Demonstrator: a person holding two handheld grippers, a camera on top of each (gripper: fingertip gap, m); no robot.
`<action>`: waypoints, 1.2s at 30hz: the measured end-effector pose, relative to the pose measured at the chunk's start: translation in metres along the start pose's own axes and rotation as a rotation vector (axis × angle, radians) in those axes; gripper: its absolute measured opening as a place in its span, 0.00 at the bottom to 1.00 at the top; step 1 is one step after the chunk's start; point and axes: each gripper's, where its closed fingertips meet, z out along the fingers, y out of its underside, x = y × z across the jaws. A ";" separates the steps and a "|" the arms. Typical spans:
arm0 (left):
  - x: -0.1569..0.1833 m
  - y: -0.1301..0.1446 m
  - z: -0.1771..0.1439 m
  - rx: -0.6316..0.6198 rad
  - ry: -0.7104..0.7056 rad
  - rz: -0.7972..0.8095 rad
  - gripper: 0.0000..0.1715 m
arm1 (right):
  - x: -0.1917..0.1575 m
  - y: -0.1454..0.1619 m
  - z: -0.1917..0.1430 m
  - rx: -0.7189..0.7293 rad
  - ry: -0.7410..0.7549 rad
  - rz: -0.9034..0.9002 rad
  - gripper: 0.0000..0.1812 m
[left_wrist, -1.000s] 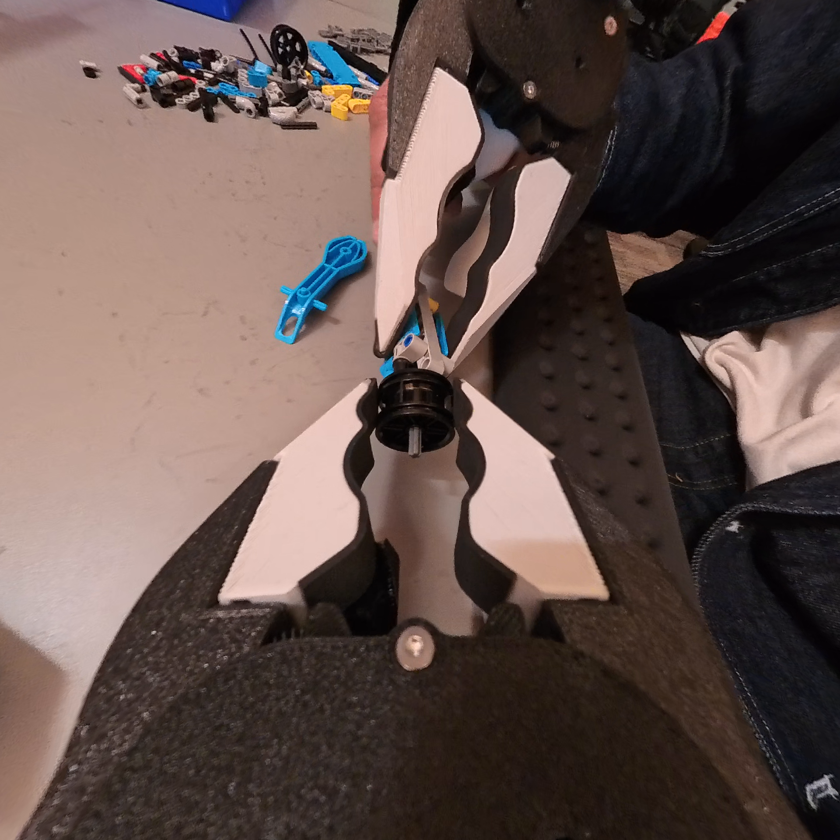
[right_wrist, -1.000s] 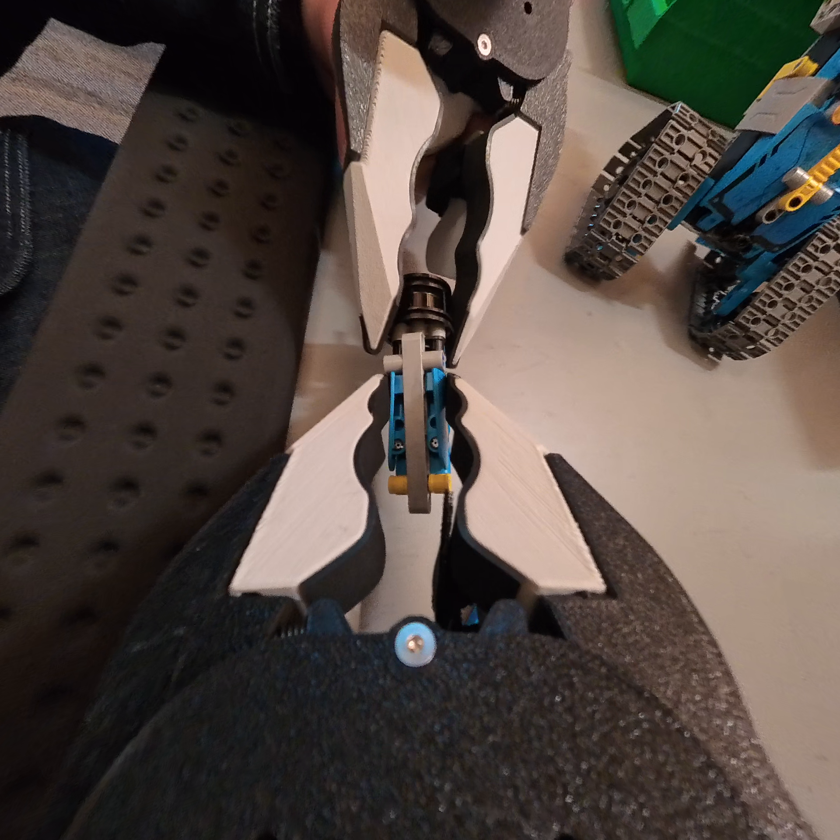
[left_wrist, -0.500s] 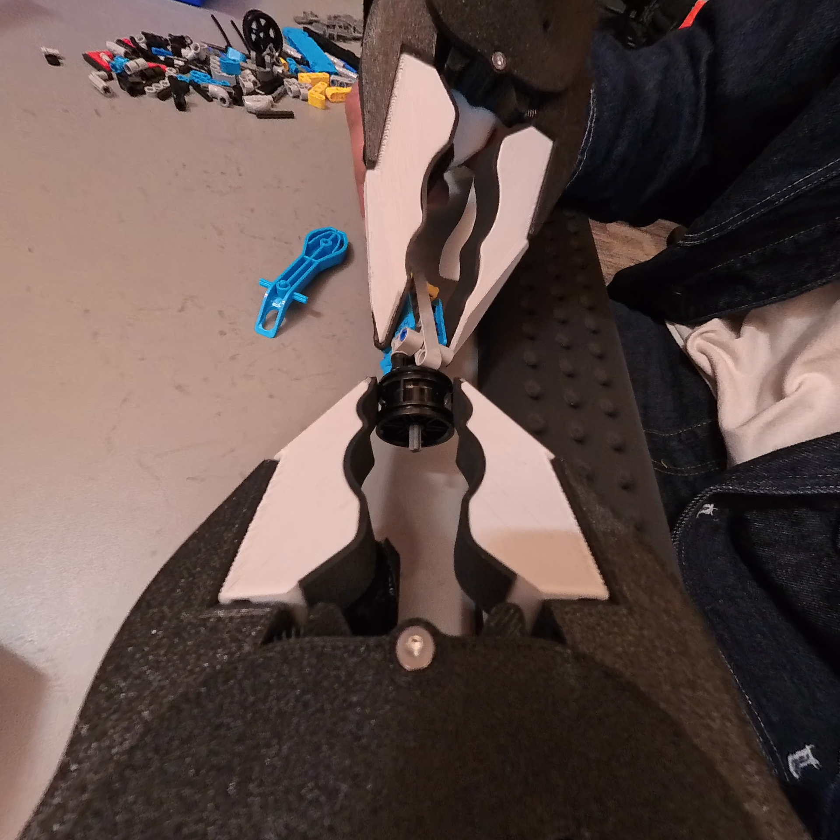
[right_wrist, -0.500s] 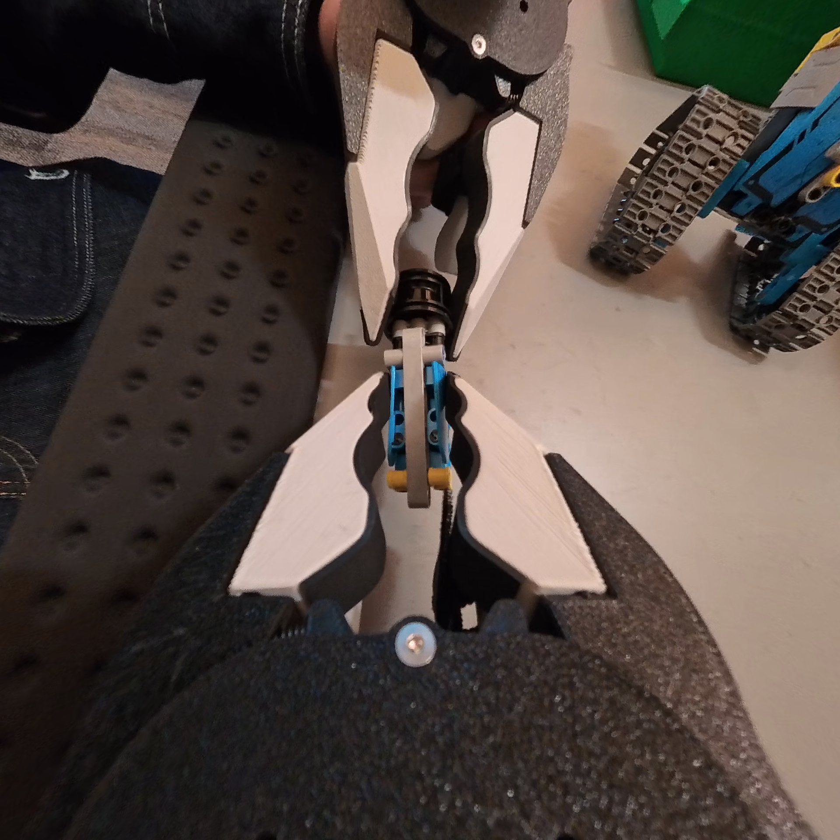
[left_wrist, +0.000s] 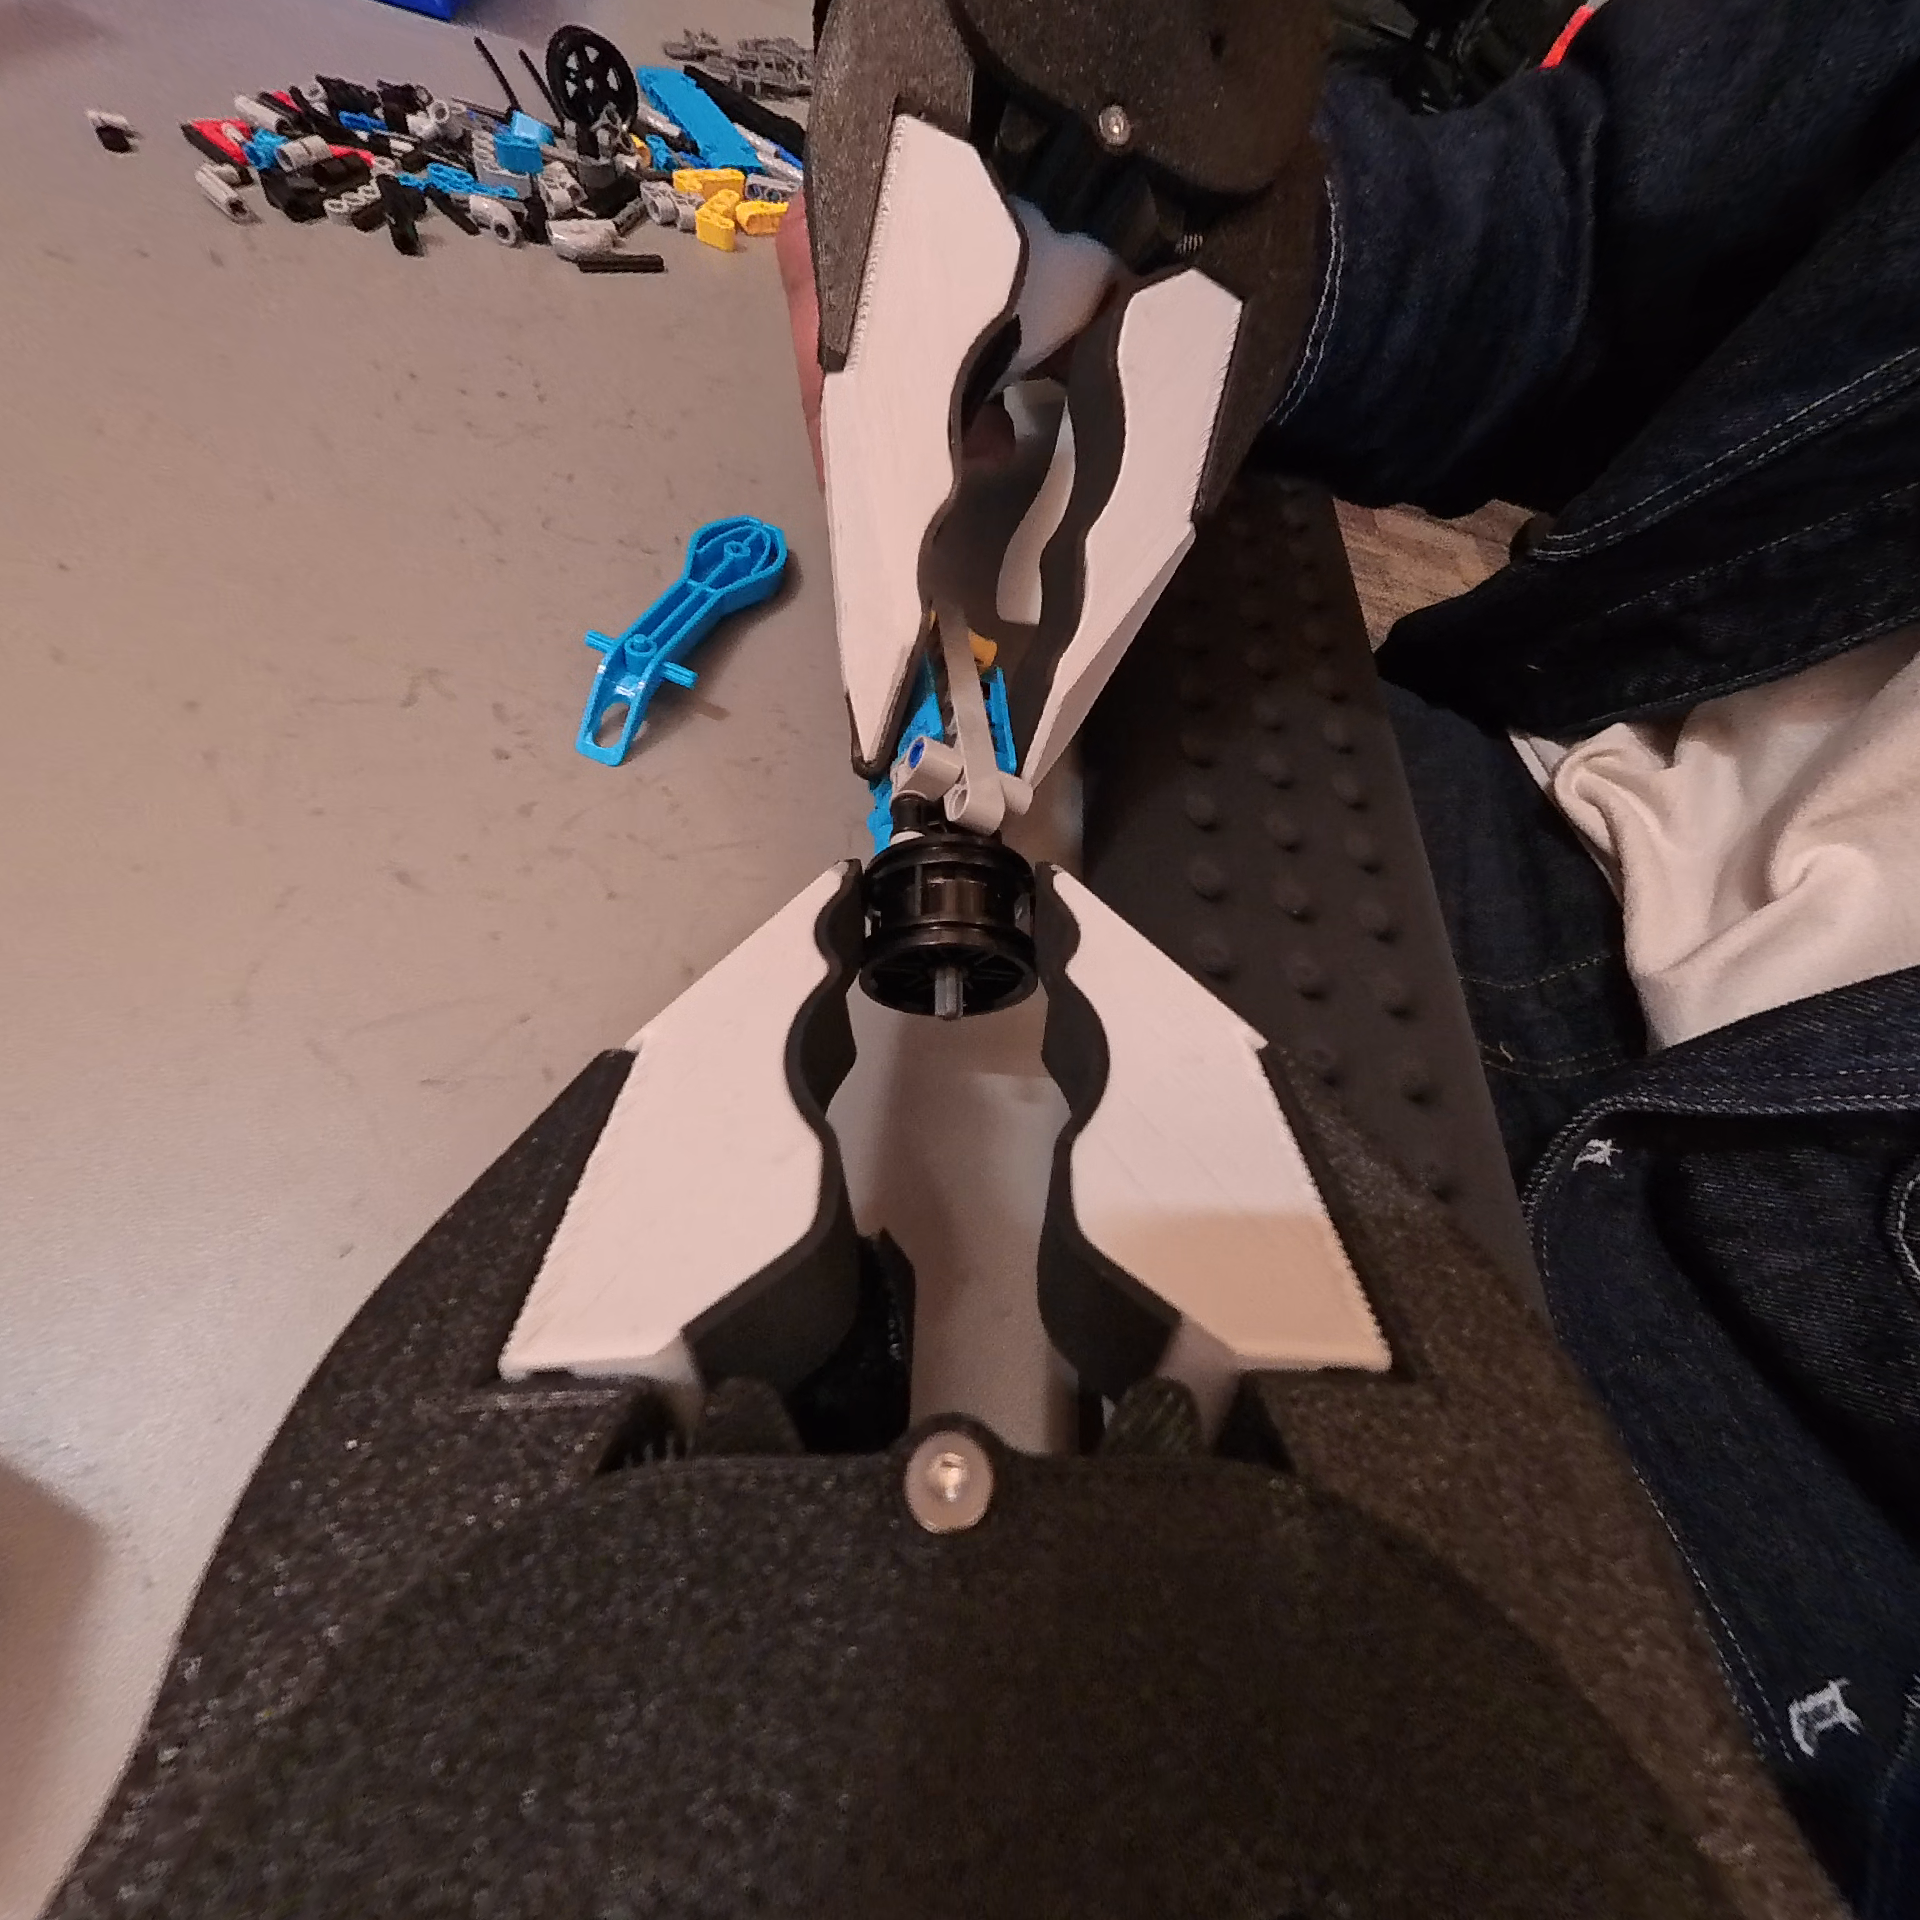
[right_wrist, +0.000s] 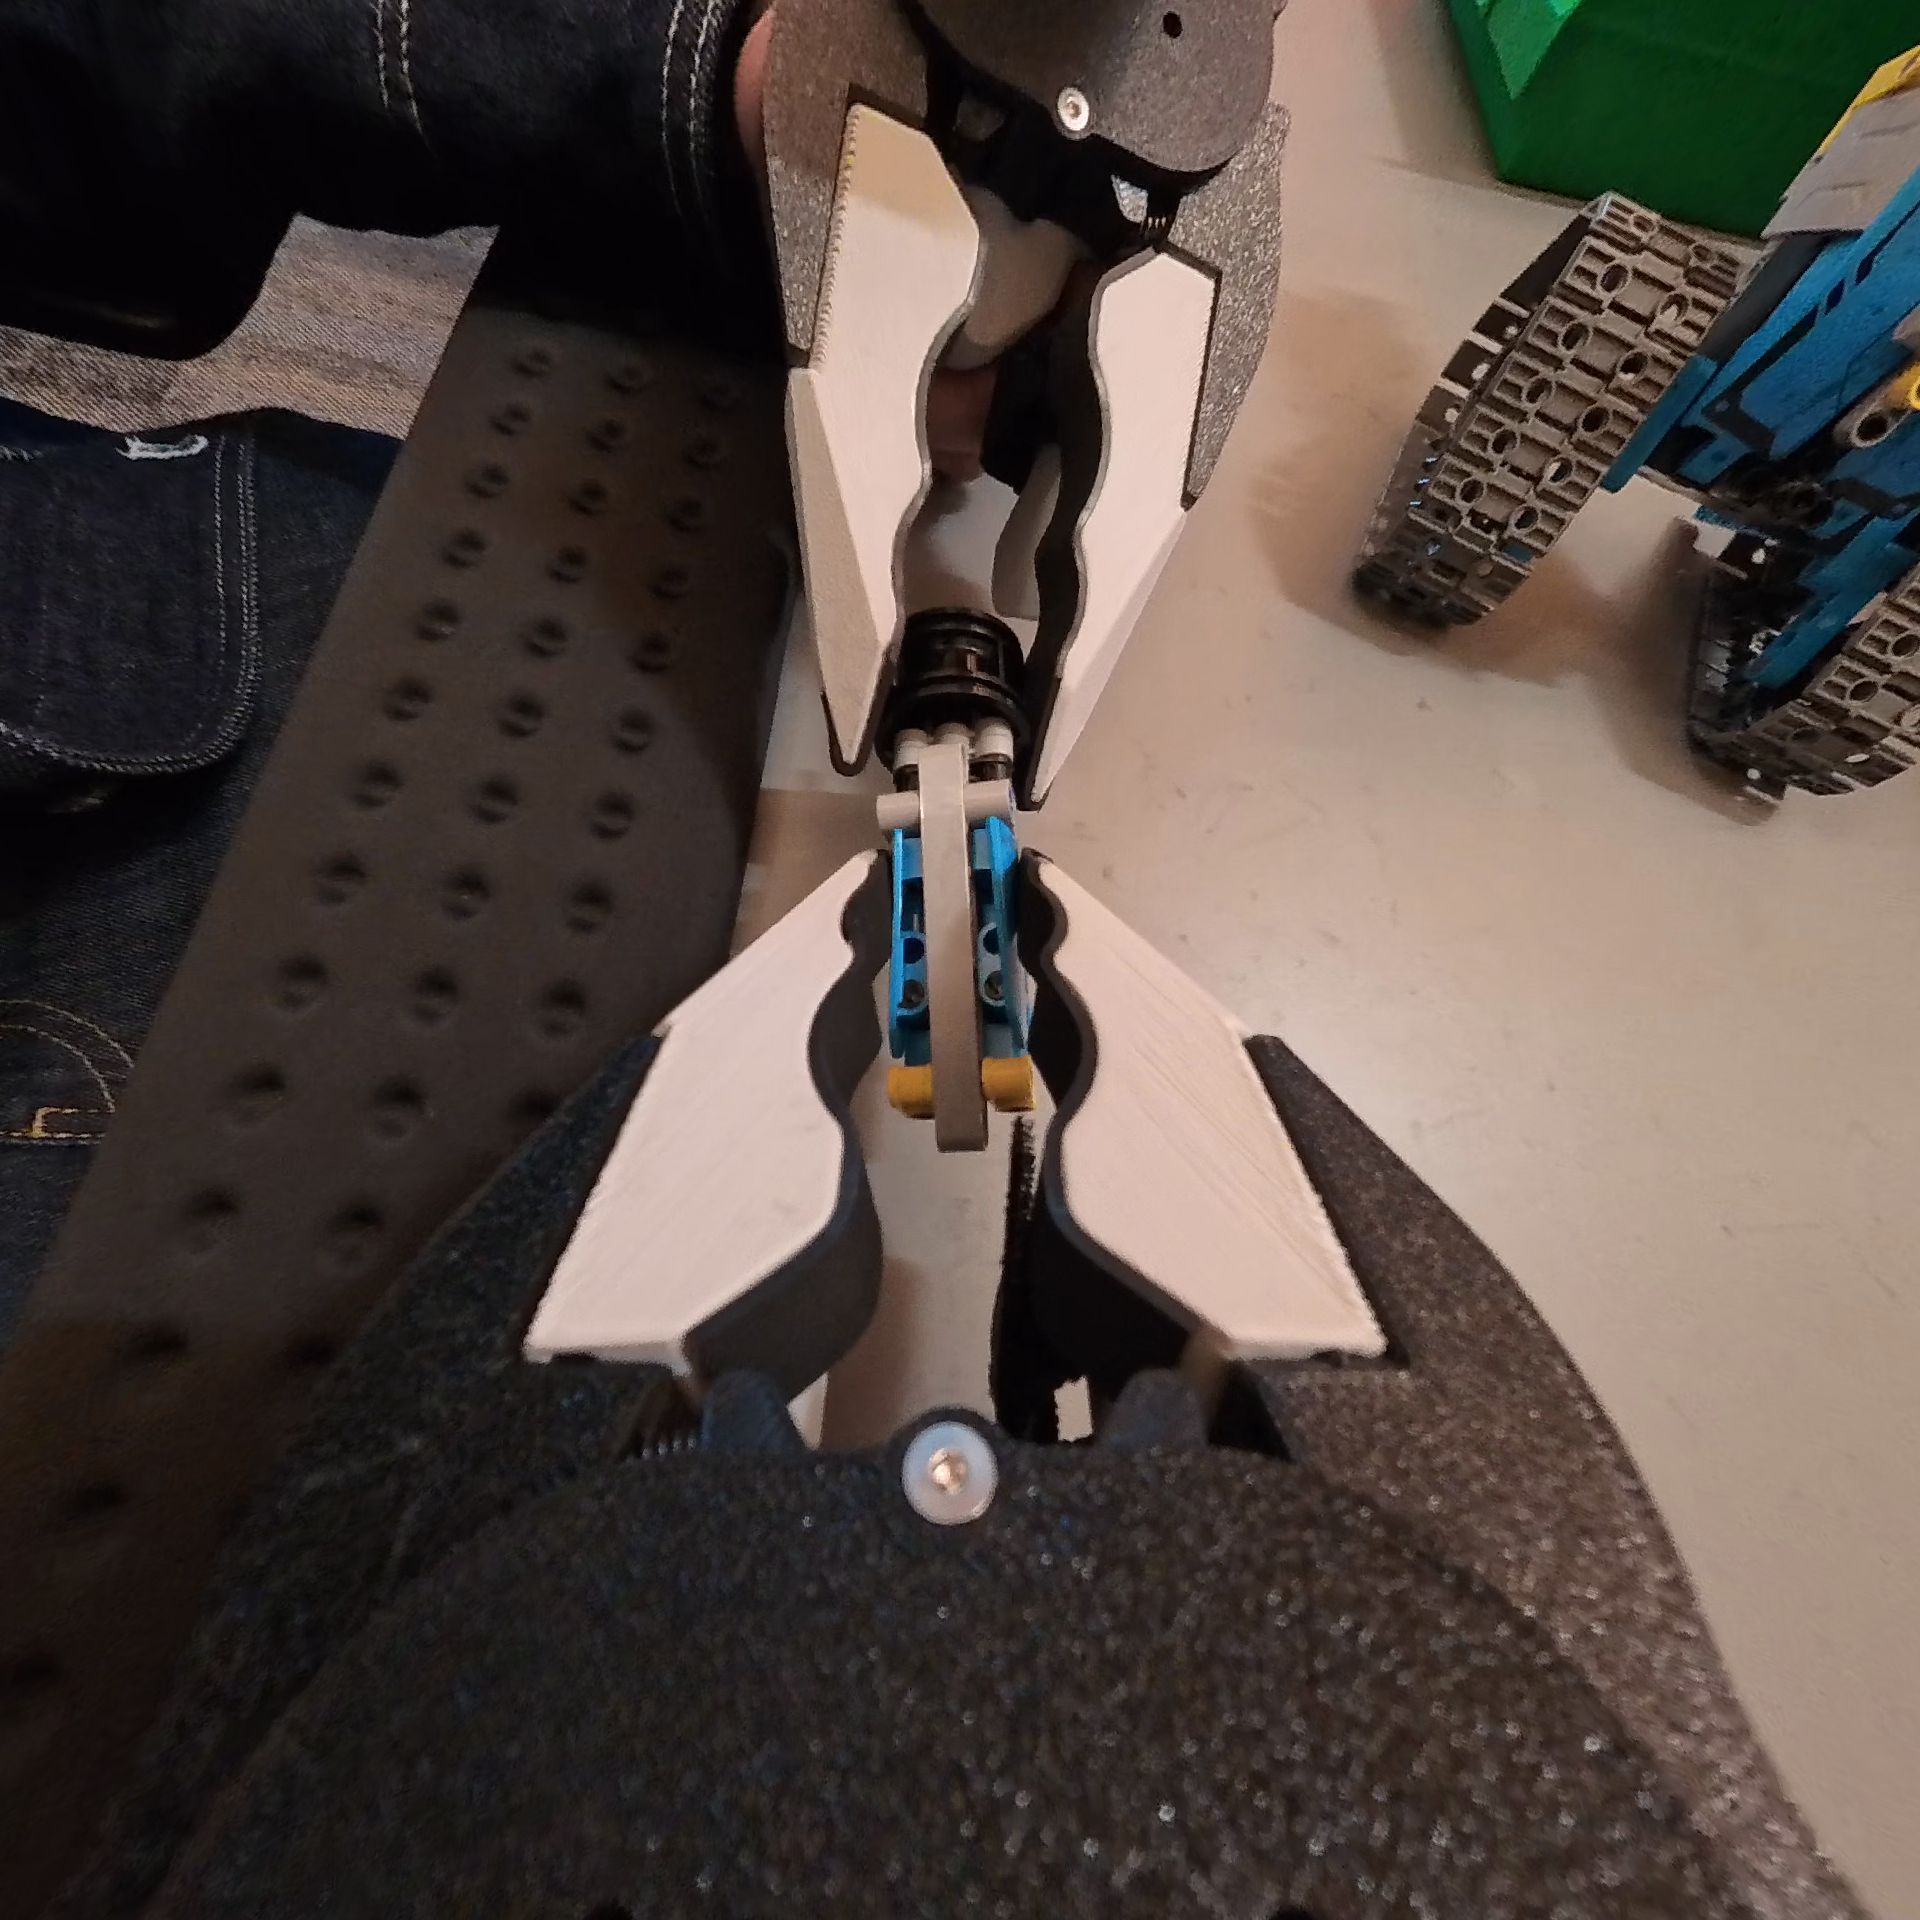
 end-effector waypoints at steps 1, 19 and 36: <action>0.000 0.000 0.000 -0.001 0.000 0.001 0.19 | 0.000 0.000 0.000 -0.001 0.001 -0.002 0.12; 0.001 0.002 -0.004 0.003 0.013 -0.016 0.18 | 0.000 0.000 -0.001 0.002 0.003 -0.006 0.12; -0.004 0.009 -0.010 -0.020 -0.004 -0.036 0.18 | 0.004 0.012 -0.005 -0.052 0.017 0.004 0.12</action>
